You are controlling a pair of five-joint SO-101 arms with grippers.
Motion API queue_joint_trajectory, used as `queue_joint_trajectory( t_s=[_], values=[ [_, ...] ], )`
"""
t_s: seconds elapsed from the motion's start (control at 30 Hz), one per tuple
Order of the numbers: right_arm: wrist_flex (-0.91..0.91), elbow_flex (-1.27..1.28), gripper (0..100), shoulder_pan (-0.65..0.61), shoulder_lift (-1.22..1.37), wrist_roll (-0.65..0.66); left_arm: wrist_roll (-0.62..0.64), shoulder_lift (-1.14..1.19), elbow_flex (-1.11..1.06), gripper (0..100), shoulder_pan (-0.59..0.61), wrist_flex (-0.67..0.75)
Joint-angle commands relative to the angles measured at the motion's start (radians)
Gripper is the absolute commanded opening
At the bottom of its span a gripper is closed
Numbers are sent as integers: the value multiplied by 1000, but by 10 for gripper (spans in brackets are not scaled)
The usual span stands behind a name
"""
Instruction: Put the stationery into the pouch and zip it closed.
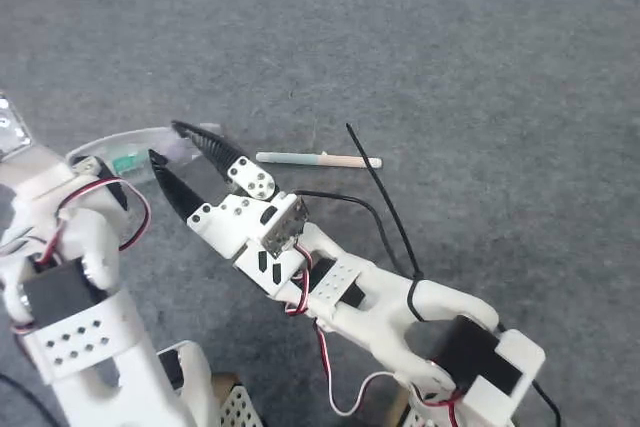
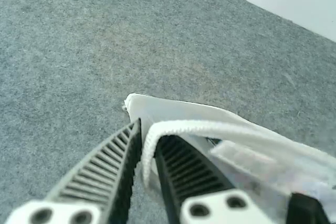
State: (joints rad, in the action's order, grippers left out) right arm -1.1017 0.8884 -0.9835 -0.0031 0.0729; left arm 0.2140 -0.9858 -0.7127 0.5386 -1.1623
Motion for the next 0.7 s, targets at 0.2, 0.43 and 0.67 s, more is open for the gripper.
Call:
queue_joint_trajectory(
  t_s=[0.2,0.43,0.67],
  values=[
    [-13,-14,124,-10,-13,14,11,0,1,13,-8,41],
    [-13,-8,123,2,-13,14,11,0,1,13,-8,41],
    [-21,8,123,15,-15,14,11,0,1,13,-6,41]
  ],
)
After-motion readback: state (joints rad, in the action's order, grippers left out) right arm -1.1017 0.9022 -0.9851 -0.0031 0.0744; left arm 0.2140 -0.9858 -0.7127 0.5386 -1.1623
